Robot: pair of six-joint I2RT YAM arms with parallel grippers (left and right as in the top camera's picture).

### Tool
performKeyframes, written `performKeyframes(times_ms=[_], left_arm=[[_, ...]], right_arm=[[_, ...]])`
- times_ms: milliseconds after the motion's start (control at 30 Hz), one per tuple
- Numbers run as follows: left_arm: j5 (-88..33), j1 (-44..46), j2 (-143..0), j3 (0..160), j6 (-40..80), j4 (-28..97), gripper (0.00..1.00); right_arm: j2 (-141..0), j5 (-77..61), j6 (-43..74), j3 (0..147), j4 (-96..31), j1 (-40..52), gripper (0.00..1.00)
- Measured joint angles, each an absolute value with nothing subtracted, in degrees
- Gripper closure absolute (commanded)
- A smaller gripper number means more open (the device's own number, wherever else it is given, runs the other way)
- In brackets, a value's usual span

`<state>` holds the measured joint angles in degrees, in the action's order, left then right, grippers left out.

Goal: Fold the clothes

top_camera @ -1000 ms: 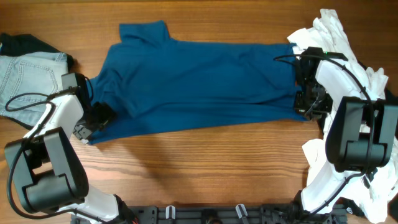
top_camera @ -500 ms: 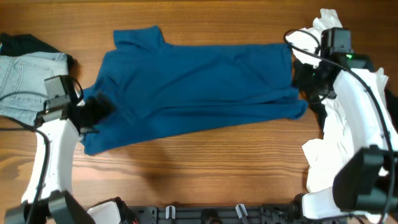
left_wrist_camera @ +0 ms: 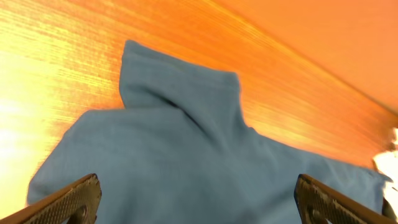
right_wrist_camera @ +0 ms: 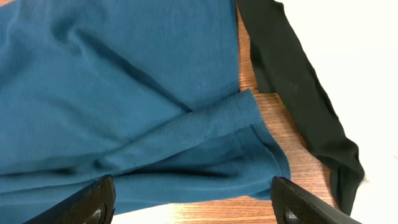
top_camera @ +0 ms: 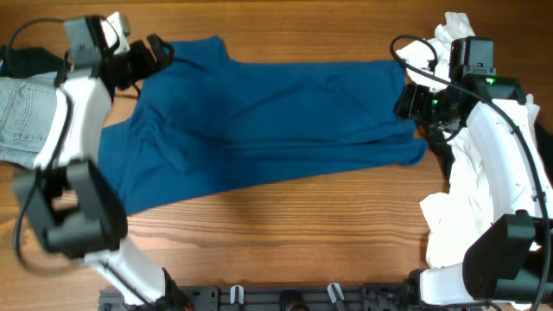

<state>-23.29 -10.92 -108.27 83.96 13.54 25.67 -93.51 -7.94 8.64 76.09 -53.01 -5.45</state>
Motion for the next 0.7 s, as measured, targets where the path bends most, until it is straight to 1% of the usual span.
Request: performKeyframes(times_ms=[67,167,200,267,367,433,500,567,633,667,700], left_arm=[[-22.55,-10.92,-118.34,92.82,13.54,26.41,0.00],[-20.12,-10.90,-126.85,99.63,13.50,24.51,0.01],[-19.22,-10.87,-128.92,100.44,13.30,22.87,0.02],[-18.35,-10.87,-131.24,100.60,13.04,19.79,0.08],[-17.67,-10.74,-134.02,100.64,12.64,14.61,0.09],[-17.47,-10.24,-135.09,100.68,12.64,12.08,0.13],[-17.39,-9.10,-136.33,100.88,12.64,10.15,0.22],[-17.23,-7.77,-137.73,101.01,12.03,9.50,0.33],[-17.15,-6.68,-138.02,101.34,12.03,9.41,0.64],[-17.15,-6.31,-138.17,101.34,12.27,9.37,0.81],[-17.08,-6.00,-138.37,101.34,12.12,9.37,0.87]], right_arm=[[-93.51,-7.99,8.64,76.09,-53.01,-5.45,0.20],[-93.51,-8.14,8.64,76.09,-53.19,-5.48,0.20],[-93.51,-8.14,8.64,76.09,-53.10,-5.48,0.19],[-93.51,-8.14,8.64,76.09,-53.04,-5.48,0.20],[-93.51,-8.14,8.67,76.09,-53.12,-5.45,0.20],[-93.51,-8.14,8.67,76.09,-53.06,-5.45,0.20],[-93.51,-8.14,8.67,76.09,-53.06,-5.45,0.20],[-93.51,-8.14,8.67,76.09,-53.06,-5.48,0.20],[-93.51,-8.12,8.69,76.09,-53.04,-5.45,0.21],[-93.51,-8.14,8.69,76.09,-52.90,-5.48,0.21],[-93.51,-8.14,8.67,76.09,-52.47,-5.45,0.21]])
